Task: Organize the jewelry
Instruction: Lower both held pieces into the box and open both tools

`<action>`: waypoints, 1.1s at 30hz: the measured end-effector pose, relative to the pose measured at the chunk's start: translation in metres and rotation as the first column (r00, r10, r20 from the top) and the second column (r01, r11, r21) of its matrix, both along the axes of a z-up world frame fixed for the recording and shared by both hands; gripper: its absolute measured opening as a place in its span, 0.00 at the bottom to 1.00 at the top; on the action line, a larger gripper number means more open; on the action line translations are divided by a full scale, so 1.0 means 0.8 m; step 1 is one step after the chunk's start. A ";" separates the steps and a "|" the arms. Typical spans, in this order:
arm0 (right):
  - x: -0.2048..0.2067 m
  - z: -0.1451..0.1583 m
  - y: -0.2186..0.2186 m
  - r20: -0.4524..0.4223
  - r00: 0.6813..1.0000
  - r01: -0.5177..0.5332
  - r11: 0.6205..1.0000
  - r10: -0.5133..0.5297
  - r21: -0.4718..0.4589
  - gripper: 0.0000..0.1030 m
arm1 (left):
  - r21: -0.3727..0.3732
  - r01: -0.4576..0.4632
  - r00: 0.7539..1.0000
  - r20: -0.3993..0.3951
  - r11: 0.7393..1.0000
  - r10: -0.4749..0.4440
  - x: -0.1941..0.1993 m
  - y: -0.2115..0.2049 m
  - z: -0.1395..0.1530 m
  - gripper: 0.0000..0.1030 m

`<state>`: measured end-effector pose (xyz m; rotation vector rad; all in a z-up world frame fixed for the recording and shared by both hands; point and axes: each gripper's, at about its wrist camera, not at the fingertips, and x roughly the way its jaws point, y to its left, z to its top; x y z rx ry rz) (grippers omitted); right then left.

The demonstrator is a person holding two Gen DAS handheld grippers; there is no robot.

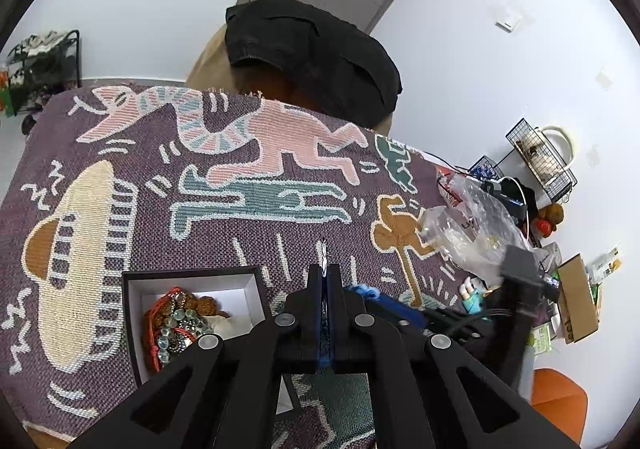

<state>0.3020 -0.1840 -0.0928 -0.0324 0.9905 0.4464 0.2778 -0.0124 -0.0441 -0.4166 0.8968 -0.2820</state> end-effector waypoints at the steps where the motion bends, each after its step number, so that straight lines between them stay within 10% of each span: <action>1: -0.003 0.006 -0.001 0.013 1.000 -0.001 1.000 0.001 0.003 0.11 | -0.001 -0.001 1.000 0.003 1.000 0.001 -0.002 0.001 0.001 0.01; 27: -0.060 0.136 0.032 0.218 0.976 -0.047 0.994 0.026 0.094 0.11 | -0.050 -0.039 0.999 -0.026 0.998 0.038 -0.039 0.067 0.008 0.03; 33: -0.068 0.134 0.072 0.215 0.973 -0.105 0.990 0.084 0.091 0.11 | -0.086 -0.108 0.991 -0.093 0.990 0.100 -0.045 0.109 -0.016 0.61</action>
